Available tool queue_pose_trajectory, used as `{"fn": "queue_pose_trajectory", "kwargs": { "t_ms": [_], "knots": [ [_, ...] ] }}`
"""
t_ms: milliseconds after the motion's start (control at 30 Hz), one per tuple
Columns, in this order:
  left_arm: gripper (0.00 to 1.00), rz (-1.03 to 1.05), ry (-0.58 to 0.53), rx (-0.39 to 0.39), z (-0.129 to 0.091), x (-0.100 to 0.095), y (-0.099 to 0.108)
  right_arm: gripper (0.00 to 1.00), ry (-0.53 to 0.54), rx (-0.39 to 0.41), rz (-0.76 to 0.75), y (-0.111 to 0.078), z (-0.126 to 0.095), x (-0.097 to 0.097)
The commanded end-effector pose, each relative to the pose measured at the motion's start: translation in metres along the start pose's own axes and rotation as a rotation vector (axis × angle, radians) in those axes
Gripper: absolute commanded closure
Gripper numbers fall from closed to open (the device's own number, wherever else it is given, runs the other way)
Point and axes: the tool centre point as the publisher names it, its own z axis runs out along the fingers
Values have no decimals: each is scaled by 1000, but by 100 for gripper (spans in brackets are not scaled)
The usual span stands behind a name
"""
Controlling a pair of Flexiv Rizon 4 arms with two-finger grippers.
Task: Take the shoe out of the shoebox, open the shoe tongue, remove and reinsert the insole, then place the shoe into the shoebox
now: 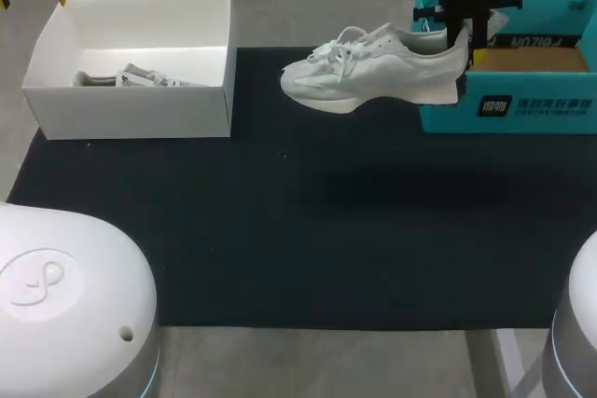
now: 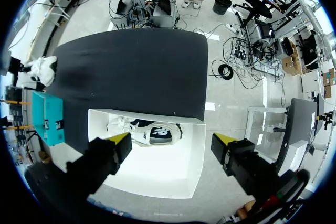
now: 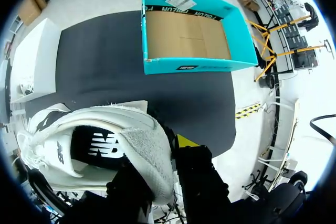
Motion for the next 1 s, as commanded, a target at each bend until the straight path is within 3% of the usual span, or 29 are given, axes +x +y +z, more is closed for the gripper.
{"fn": "queue_pose_trajectory", "kwargs": {
  "t_ms": [33, 333, 467, 800, 1000],
  "knots": [
    [0, 1, 2, -1, 0, 0, 0, 100, 3, 0, 0, 0, -1, -1],
    [0, 1, 2, -1, 0, 0, 0, 100, 3, 0, 0, 0, -1, -1],
    [0, 1, 2, -1, 0, 0, 0, 100, -14, 8, -4, -9, 4, 2],
    [0, 1, 2, -1, 0, 0, 0, 100, -30, 9, 54, -57, 27, 4],
    [0, 1, 2, -1, 0, 0, 0, 100, -5, -3, 56, -85, 25, 7]
  ]
}}
